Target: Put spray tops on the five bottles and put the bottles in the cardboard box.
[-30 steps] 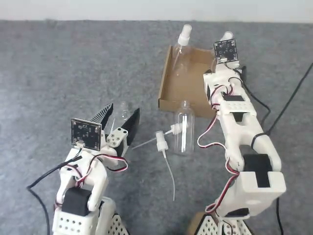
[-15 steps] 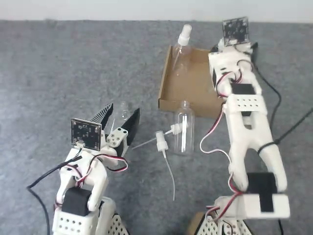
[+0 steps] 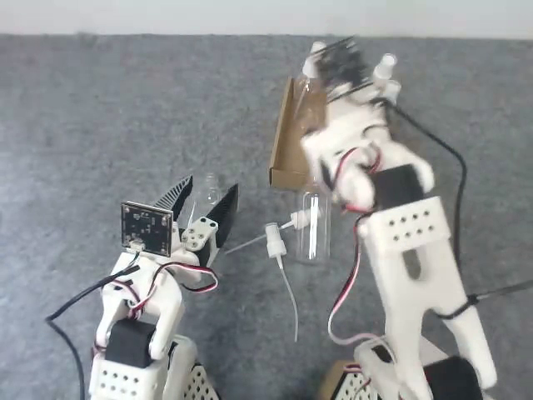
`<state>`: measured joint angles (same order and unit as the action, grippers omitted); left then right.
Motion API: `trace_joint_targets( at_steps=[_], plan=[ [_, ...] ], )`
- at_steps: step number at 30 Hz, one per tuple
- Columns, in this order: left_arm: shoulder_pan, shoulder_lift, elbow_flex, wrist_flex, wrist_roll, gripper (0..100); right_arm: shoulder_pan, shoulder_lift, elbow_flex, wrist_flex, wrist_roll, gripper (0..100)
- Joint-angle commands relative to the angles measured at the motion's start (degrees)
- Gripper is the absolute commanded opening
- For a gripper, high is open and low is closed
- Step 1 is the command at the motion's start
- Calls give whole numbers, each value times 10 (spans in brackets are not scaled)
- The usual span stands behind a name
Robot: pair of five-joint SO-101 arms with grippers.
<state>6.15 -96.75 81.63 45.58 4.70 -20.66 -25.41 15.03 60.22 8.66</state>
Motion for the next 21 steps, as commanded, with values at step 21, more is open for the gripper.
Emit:
trace_joint_targets(
  at_steps=[21],
  plan=[
    [-4,-6,-3,-12,-1,225,-108,-39,347,-216,-140,373]
  ],
)
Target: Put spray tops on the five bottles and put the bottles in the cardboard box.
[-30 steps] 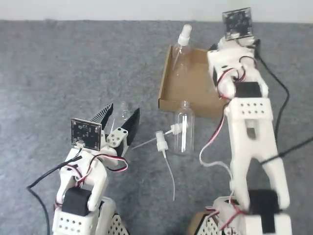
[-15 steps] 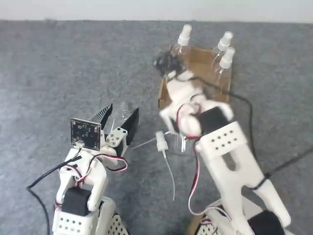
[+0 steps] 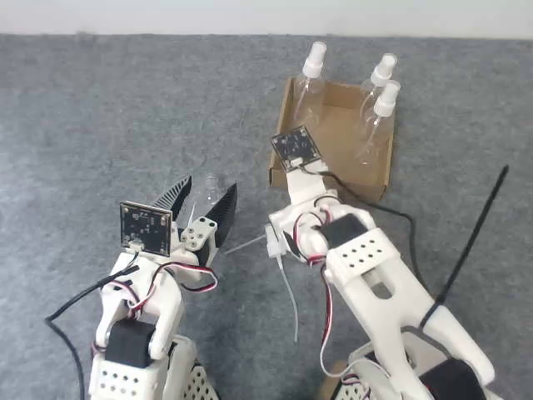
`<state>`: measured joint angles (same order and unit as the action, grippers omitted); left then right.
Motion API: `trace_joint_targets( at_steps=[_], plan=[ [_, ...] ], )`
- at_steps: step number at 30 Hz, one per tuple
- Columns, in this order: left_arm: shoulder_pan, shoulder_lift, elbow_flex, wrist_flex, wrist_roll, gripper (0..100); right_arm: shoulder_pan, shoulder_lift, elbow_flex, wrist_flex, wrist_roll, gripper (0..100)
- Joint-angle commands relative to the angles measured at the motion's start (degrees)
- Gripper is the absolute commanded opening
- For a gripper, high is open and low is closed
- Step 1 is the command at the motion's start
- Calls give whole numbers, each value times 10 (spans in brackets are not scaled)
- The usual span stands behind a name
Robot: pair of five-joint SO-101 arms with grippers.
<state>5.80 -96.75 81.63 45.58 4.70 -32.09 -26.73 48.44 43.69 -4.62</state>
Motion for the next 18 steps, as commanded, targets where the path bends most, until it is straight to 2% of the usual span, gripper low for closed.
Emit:
trace_joint_targets(
  at_steps=[1,6,15,18],
  plan=[
    [0,-6,-3,-12,-1,225,7,-26,18,-54,-7,373],
    [2,-6,-3,-12,-1,225,9,-25,44,-62,-8,373],
    [2,-6,-3,-12,-1,225,46,-25,120,-181,-9,372],
    [1,-6,-3,-12,-1,225,45,-25,127,-185,-42,371]
  ],
)
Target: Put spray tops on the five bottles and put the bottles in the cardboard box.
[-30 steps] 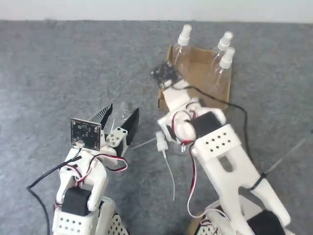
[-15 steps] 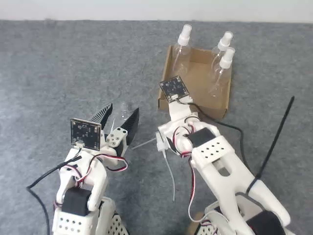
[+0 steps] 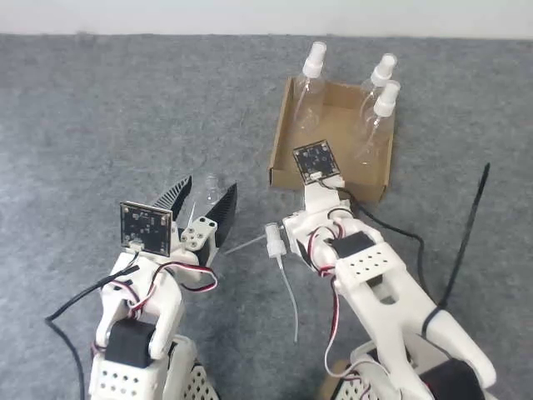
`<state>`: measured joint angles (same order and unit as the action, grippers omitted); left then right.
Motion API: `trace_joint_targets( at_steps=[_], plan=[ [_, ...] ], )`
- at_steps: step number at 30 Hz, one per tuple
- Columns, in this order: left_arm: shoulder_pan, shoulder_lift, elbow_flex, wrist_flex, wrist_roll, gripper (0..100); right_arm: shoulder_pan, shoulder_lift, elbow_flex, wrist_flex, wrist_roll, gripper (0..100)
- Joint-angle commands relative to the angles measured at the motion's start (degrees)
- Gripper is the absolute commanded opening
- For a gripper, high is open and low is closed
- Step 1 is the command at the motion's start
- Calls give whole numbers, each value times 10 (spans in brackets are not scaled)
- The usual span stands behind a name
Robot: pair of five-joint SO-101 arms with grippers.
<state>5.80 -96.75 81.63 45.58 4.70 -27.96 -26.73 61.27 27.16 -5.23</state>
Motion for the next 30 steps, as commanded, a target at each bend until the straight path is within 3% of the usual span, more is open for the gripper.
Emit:
trace_joint_targets(
  at_steps=[1,5,16,23,30],
  plan=[
    [0,-6,-3,-12,-1,225,4,-25,-1,-16,-45,371],
    [0,-6,-3,-12,-1,225,3,-25,14,-17,-53,344],
    [-1,-6,-3,-12,-1,225,-12,-33,21,-19,-51,4],
    [-1,-6,-3,-12,-1,225,-7,-76,21,1,-49,14],
    [0,-2,-7,-9,0,225,-7,-283,17,181,-33,17]
  ],
)
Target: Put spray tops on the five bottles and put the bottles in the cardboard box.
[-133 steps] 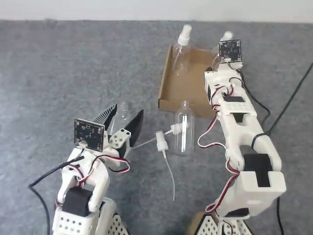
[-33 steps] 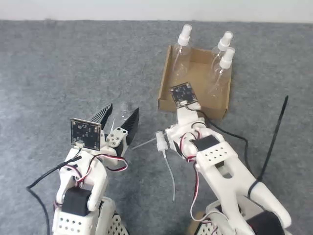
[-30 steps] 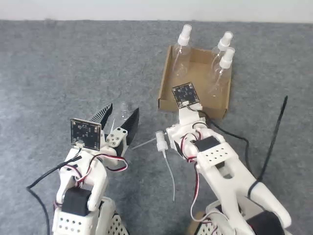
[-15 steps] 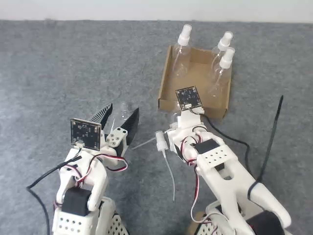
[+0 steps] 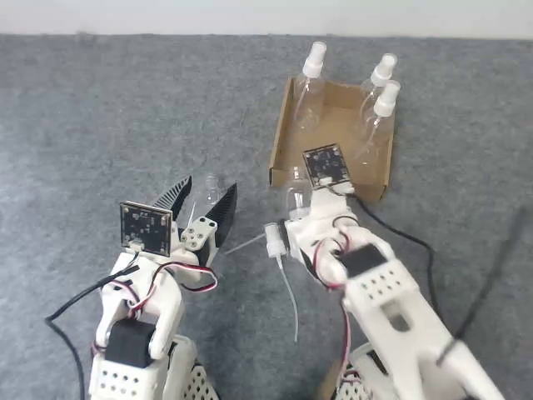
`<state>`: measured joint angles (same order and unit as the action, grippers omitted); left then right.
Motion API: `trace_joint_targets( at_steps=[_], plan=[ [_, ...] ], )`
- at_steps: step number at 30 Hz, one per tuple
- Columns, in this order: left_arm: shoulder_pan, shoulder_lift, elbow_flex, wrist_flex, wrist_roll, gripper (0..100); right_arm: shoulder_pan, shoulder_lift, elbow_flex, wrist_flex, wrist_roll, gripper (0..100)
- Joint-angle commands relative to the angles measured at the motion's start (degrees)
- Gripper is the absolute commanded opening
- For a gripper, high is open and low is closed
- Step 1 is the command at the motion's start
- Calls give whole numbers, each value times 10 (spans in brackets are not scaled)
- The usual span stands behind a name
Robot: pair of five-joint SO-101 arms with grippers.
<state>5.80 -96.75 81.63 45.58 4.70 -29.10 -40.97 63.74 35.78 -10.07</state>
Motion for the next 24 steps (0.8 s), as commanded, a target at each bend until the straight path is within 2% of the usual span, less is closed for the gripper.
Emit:
trace_joint_targets(
  at_steps=[1,5,7,12,15,19,22,24],
  plan=[
    [0,-1,-7,-9,0,225,4,-177,-8,117,35,17],
    [2,1,-16,-5,-11,225,10,-306,-8,218,107,17],
    [3,18,-37,11,-27,224,38,-355,-9,269,128,17],
    [7,146,-121,17,-43,224,175,-376,-76,398,205,17],
    [41,265,-185,24,-71,224,275,-342,-139,445,266,13],
    [110,433,-279,75,-122,224,415,-268,-167,427,359,13],
    [156,554,-342,115,-156,224,509,-199,-160,364,431,13],
    [185,627,-377,133,-171,224,556,-151,-143,307,451,13]
  ],
)
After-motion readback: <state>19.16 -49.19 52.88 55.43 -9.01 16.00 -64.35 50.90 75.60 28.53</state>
